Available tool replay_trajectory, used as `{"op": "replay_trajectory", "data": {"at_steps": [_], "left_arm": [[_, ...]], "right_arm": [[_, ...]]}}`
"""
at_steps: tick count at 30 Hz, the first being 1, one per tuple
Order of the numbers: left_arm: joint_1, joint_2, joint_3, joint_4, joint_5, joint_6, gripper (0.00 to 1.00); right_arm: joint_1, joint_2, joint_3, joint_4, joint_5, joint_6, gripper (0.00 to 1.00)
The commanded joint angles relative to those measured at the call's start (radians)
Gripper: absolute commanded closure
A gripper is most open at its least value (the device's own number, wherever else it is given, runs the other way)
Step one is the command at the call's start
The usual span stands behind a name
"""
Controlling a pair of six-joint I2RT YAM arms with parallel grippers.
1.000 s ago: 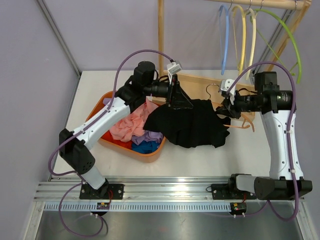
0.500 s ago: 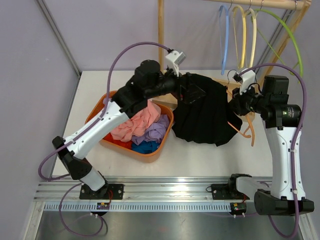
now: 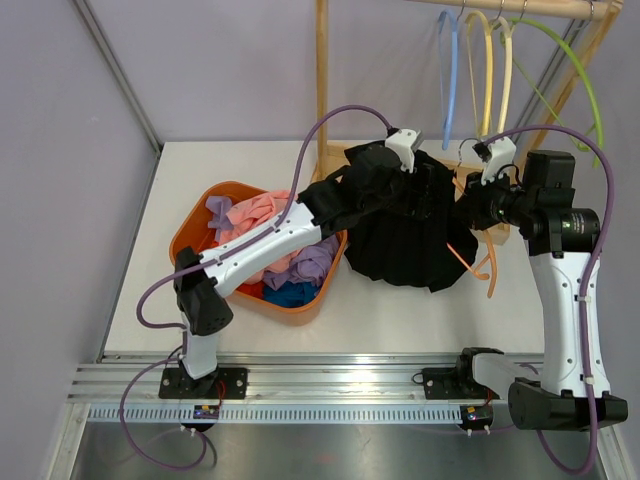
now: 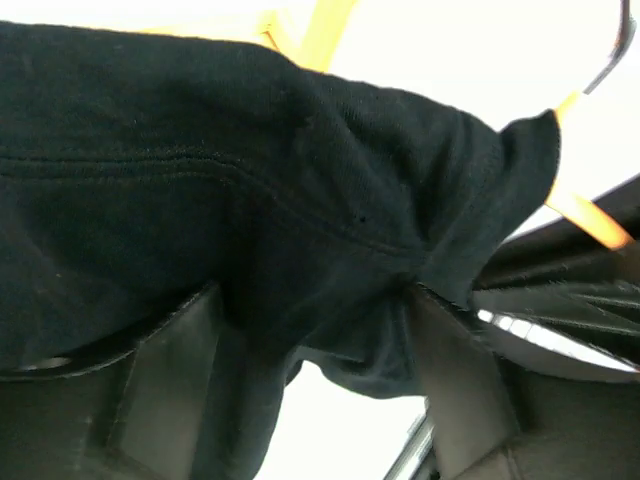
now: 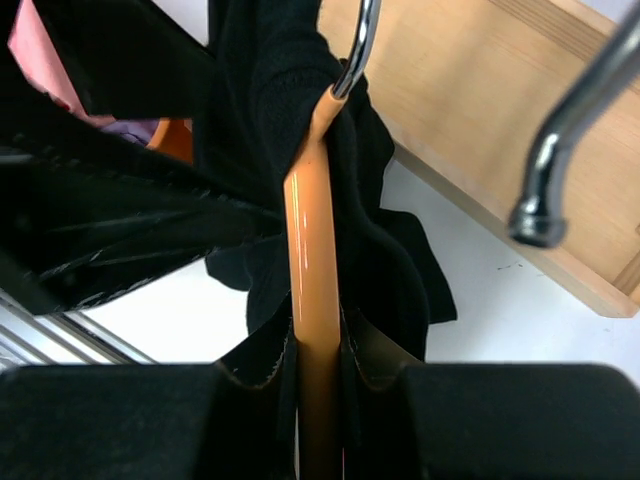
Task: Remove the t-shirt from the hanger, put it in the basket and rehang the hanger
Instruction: Remove the tshirt from the hanger
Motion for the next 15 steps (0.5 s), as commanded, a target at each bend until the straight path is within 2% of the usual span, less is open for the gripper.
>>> {"op": "replay_trajectory", "data": {"at_steps": [1, 2, 5, 6, 7, 13, 15], "left_arm": [[-0.009, 0.013, 0.075, 0.048, -0.094, -0.015, 0.32], [-0.011, 0.015, 0.076, 0.054, -0.097, -0.017, 0.47], [-0.009, 0.007, 0.056, 0.09, -0.102, -0.011, 0.8], [-0.008, 0.0, 0.049, 0.1, -0.102, -0.008, 0.94], [-0.006, -0.007, 0.041, 0.114, -0.103, -0.008, 1.0], [0.031, -0.082, -0.055, 0.125, -0.137, 0.0, 1.0], [0.067, -0.14, -0.138, 0.137, -0.14, -0.008, 1.0]], "right_arm": [[-0.001, -0.023, -0.001, 0.1, -0.066, 0.053, 1.0], [-0.001, -0.028, -0.007, 0.103, -0.066, 0.055, 1.0], [-0.002, -0.041, -0.027, 0.101, -0.062, 0.052, 1.0], [-0.002, -0.048, -0.036, 0.101, -0.06, 0.049, 1.0], [-0.002, -0.051, -0.039, 0.1, -0.058, 0.046, 1.0], [-0.002, -0.064, -0.042, 0.077, -0.01, -0.026, 1.0], [-0.002, -0.075, -0.042, 0.062, -0.003, -0.07, 1.0]]}}
